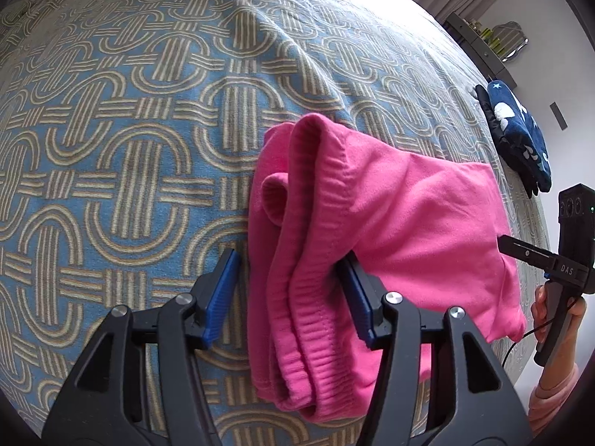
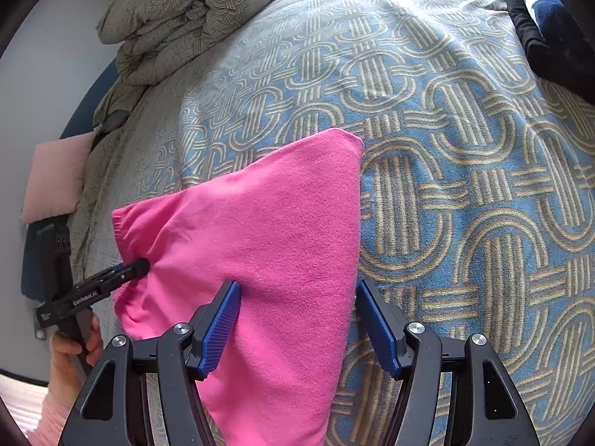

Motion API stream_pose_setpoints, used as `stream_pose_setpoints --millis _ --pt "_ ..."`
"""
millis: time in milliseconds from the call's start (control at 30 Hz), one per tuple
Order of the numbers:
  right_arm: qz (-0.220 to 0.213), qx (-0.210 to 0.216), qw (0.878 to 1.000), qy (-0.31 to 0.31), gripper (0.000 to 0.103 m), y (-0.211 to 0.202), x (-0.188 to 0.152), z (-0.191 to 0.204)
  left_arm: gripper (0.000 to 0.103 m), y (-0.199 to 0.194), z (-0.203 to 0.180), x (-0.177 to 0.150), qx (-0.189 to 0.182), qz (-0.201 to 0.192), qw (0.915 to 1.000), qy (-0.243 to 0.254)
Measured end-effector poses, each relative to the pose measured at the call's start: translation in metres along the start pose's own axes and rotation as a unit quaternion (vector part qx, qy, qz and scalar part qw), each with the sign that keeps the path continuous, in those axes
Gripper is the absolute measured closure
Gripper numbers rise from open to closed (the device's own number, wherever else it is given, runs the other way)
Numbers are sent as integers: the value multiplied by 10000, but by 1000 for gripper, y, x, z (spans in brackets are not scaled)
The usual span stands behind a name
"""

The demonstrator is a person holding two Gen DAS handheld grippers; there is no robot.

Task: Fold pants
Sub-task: 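Lift and carry the folded pants beside the navy blanket with left tool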

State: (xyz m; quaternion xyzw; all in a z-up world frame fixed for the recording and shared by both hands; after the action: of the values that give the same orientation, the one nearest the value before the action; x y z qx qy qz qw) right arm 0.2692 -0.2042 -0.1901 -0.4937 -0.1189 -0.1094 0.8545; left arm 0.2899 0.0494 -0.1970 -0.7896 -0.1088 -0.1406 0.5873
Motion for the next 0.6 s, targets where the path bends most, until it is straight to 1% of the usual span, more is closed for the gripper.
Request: stream_pose_setpoints --millis 133,167,267,333,400,467,533,600 --pt "-51 -126 9999 -39 37 -4 -1 -1 44 1 -3 6 165 -37 9998 98" --pt "-93 -250 9996 -98 37 -5 -1 1 44 2 -3 7 215 -46 9997 124" --pt "-81 -732 9964 -431 37 -2 0 6 35 6 0 12 393 -101 9991 109" --pt "14 -928 9942 -537 37 4 2 7 34 10 3 15 303 -71 9995 -56" --pt "73 -815 9959 -392 37 7 6 5 34 9 3 17 135 -47 9996 -237" --pt "56 -364 9991 -190 35 8 11 4 35 8 -2 15 -7 15 9999 -137" --pt "54 36 10000 75 35 8 15 -2 40 7 -5 12 24 27 10000 22" --pt "-1 264 9994 237 35 4 15 -7 50 6 -6 11 -114 40 9999 59"
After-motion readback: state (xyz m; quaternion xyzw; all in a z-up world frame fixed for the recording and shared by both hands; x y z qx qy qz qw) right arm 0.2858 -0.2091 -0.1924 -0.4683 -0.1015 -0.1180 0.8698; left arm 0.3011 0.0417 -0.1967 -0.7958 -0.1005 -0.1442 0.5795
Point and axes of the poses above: each gripper's, at about its wrist camera, not at the fingertips, and y roughly the way its jaws point, z to its left, x to its top, the point moved 6 cm from there along y, roughly the way its jaws point, and after that the axes turned 4 degrees about x, right-handed, at the moved point
